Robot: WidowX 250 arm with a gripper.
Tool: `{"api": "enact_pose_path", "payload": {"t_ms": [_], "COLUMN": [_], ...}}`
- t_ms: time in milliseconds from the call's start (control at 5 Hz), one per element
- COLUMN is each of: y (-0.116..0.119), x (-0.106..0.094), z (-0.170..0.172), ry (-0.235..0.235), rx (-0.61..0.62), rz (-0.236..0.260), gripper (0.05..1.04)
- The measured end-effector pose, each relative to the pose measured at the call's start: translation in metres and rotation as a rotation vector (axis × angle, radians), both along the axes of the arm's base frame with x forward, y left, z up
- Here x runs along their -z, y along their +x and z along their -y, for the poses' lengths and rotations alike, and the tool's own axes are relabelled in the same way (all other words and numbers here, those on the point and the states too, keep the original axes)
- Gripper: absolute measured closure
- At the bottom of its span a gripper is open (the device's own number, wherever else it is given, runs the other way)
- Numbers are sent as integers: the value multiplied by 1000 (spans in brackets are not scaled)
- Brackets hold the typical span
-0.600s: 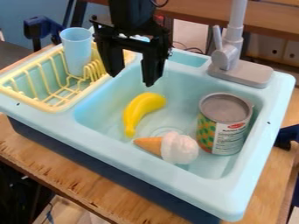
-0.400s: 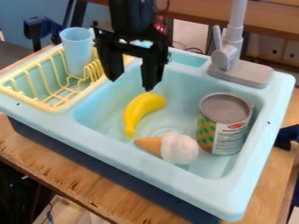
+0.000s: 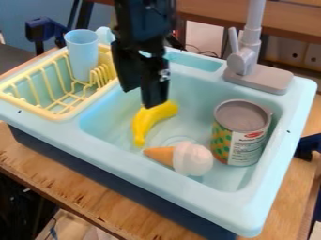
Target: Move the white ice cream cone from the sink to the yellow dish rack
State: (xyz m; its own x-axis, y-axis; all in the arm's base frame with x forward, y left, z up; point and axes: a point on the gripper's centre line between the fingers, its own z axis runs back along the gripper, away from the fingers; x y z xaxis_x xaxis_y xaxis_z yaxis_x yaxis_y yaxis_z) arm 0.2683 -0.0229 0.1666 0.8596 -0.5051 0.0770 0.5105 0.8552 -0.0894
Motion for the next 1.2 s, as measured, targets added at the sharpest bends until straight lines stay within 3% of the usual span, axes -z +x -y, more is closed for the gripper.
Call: {"api": "enact_pose_path", "payload": {"t_ms": [200, 400, 600, 800, 1000, 1200], "y": [-3, -5, 2, 5, 9, 4], "x": [5, 17, 30, 38, 39, 49], "z": [-3, 1, 14, 28, 38, 39], "ry": [14, -9, -54, -58, -58, -53], "rx": [174, 342, 471, 528, 588, 603], "rz": [-21, -9, 53, 51, 91, 64], "gripper": [85, 85, 85, 85, 85, 85]}}
